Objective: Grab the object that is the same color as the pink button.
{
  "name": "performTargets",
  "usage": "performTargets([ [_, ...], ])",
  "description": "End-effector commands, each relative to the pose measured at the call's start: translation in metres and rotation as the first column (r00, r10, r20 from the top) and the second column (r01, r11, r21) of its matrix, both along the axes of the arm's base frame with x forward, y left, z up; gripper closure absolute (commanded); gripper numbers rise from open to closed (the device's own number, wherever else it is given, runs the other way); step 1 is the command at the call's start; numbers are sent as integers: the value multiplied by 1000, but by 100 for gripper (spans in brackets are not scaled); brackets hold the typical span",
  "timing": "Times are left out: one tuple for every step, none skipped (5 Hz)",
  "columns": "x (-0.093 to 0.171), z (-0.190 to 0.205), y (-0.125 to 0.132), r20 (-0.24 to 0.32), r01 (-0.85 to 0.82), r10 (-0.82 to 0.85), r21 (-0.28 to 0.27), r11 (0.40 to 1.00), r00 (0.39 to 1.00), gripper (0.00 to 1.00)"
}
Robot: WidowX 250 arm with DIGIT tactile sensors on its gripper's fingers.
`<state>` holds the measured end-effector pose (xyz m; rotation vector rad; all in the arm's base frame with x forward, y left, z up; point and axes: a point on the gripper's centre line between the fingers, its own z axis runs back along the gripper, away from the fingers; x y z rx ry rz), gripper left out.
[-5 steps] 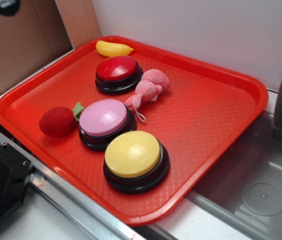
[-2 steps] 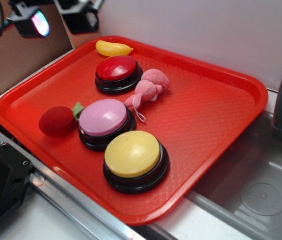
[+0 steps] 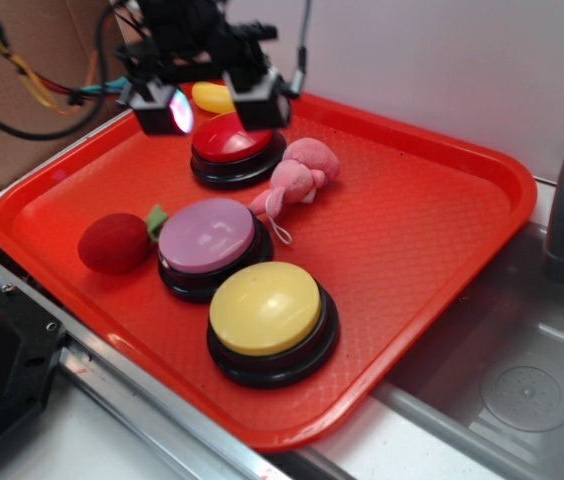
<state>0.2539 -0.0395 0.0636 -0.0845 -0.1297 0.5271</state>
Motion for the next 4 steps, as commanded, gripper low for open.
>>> performTargets([
  [40, -27, -3, 70, 13, -14, 19, 1000, 997, 0],
  [44, -38, -3, 62, 15, -17, 28, 999, 998, 0],
  [43, -42, -3, 60, -9, 8, 15, 1000, 998, 0],
  [38, -36, -3, 61, -27, 26, 12, 1000, 998, 100],
])
